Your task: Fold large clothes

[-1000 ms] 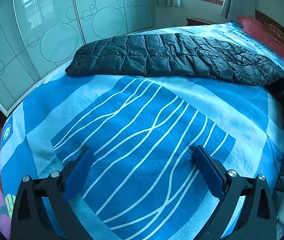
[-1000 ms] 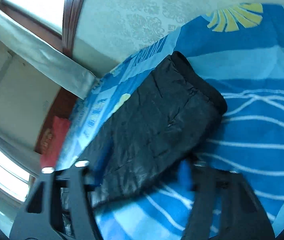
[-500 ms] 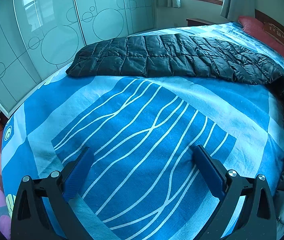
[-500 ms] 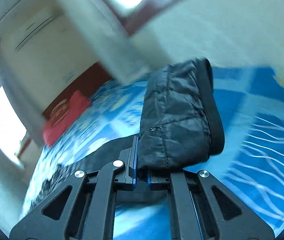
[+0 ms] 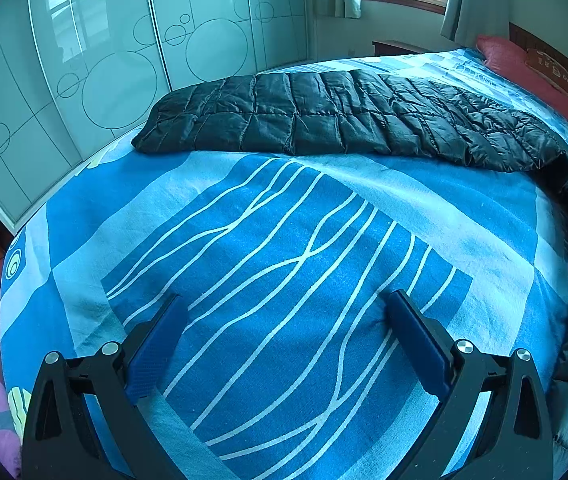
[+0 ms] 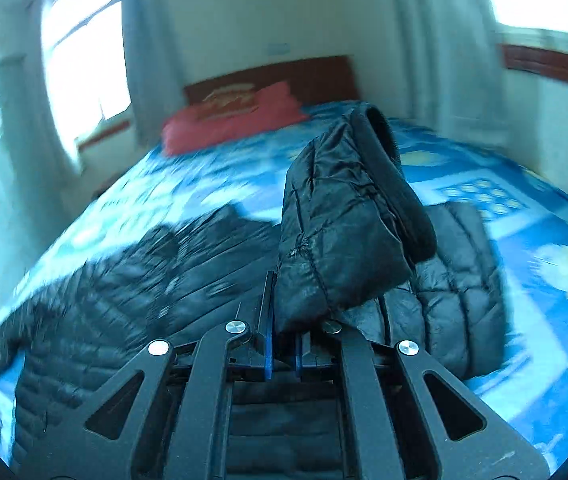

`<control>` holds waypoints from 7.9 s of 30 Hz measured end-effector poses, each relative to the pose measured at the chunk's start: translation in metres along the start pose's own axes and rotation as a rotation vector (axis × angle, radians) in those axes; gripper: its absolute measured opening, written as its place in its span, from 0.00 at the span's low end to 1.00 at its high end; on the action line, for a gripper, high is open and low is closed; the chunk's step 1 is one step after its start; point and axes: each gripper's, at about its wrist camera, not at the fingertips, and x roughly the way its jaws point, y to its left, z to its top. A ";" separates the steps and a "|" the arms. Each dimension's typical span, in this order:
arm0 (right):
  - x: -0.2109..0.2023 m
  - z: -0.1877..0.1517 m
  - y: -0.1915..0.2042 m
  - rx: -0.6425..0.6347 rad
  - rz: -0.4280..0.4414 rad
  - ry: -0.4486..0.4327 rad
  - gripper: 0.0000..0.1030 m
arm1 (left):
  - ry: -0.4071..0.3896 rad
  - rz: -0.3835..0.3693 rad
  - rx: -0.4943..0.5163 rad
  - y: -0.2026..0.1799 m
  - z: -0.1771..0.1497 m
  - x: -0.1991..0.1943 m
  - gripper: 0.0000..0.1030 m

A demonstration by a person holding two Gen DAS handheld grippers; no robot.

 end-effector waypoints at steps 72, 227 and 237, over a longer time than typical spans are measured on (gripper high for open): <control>0.135 0.014 -0.146 0.064 -0.079 0.370 0.11 | -0.023 0.025 0.015 -0.005 -0.003 -0.001 0.96; 0.115 -0.031 0.075 -0.025 0.164 0.360 0.60 | -0.189 -0.603 0.398 -0.260 0.014 -0.128 0.72; 0.070 0.010 0.058 -0.176 0.004 0.151 0.20 | -0.201 -0.571 0.331 -0.218 0.044 -0.106 0.72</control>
